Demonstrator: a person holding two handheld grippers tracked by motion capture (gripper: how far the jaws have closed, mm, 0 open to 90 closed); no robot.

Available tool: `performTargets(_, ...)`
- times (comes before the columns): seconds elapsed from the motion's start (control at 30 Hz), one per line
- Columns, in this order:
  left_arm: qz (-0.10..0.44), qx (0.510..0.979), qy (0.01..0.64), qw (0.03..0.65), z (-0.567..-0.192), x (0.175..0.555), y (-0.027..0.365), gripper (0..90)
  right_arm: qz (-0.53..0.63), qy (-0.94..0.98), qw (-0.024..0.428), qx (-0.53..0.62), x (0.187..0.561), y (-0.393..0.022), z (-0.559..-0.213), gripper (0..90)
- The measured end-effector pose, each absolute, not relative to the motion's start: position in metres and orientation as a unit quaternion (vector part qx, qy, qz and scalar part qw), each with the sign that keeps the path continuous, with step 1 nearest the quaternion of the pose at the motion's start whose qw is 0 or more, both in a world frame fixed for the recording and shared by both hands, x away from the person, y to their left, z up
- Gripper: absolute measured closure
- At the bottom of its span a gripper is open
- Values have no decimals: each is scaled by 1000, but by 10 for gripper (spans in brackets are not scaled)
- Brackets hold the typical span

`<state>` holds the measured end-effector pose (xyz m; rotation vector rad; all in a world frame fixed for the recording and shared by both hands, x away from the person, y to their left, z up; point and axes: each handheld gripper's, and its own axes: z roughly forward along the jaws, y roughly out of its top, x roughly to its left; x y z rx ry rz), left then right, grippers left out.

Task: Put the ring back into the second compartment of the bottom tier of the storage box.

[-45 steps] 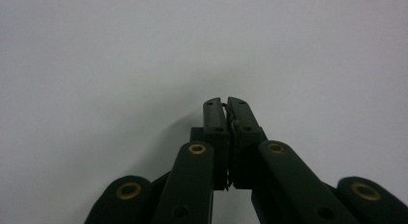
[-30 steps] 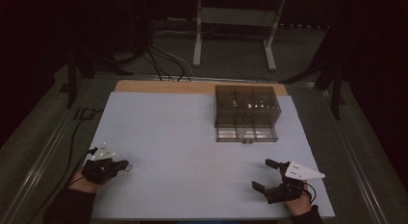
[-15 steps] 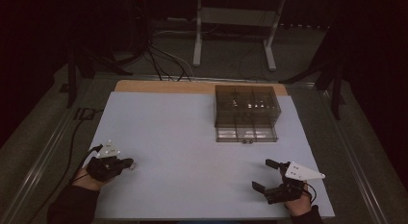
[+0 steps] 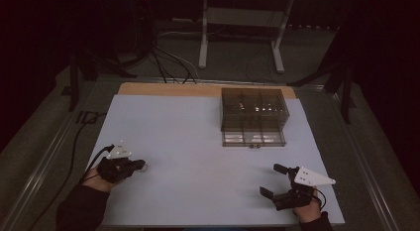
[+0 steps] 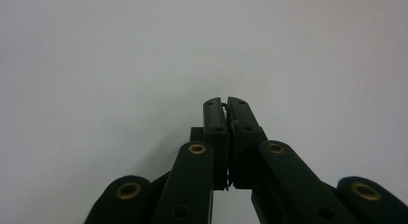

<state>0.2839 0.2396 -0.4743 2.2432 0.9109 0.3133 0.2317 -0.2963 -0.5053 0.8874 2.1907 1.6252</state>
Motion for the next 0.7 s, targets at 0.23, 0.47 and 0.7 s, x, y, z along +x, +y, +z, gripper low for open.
performTargets(0.23,113,864,344,350,-473,288,232,896,562,756,136,307,232,-297,-505,0)
performTargets(0.47,102,864,335,363,-474,293,222,896,562,756,137,307,232,-297,-505,0)
performTargets(0.7,94,870,322,363,-474,297,211,896,562,757,137,306,232,-296,-505,0)
